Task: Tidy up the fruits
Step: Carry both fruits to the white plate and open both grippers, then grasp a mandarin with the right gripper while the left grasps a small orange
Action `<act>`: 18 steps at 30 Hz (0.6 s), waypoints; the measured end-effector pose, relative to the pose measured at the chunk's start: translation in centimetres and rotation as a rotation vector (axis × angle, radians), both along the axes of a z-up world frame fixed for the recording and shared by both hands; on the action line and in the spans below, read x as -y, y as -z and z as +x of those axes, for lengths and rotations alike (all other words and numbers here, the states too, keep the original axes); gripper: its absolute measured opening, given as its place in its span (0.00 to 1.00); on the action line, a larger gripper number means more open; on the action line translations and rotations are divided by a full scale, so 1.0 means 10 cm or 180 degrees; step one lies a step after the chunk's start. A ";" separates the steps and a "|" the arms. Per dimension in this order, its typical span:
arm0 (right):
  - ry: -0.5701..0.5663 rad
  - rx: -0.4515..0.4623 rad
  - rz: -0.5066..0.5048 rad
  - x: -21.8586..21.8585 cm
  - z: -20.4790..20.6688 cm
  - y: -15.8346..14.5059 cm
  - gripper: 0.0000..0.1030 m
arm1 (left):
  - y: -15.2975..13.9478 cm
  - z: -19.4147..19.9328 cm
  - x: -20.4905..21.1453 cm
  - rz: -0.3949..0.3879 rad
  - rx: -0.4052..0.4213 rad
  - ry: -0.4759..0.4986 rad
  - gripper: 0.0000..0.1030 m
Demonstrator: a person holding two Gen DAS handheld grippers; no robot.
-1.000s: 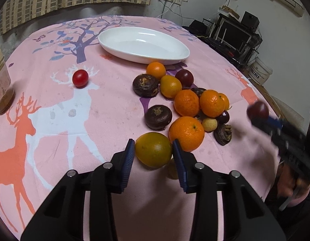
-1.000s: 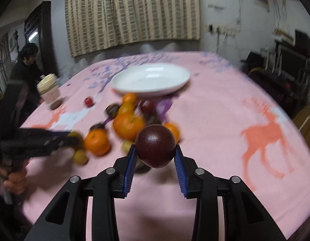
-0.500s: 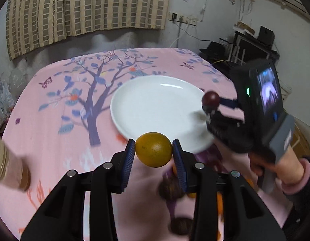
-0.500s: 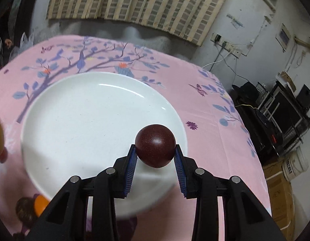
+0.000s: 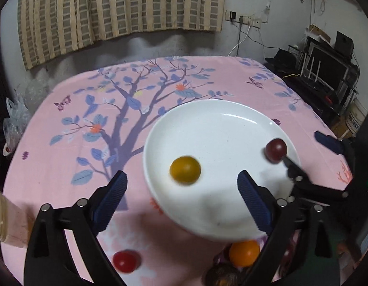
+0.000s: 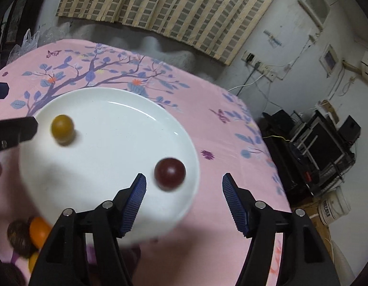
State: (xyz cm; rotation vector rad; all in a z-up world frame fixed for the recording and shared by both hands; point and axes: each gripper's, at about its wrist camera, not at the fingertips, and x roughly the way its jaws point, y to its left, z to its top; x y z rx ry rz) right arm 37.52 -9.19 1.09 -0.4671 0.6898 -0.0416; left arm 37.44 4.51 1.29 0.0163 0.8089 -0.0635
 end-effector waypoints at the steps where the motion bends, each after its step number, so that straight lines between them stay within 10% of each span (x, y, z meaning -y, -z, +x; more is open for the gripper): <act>1: -0.0018 0.0021 0.0054 0.02 -0.13 -0.05 0.65 | -0.05 -0.12 -0.03 0.0003 0.0041 0.0017 0.90; 11: -0.0641 -0.0145 0.0271 -0.18 -1.65 0.03 0.64 | 0.05 -1.20 -0.35 -0.0104 0.0163 0.0131 0.95; 18: -0.0665 -0.0413 0.0398 -0.31 -1.73 0.18 0.53 | 0.26 -1.47 -0.50 -0.0242 0.0078 0.0153 0.95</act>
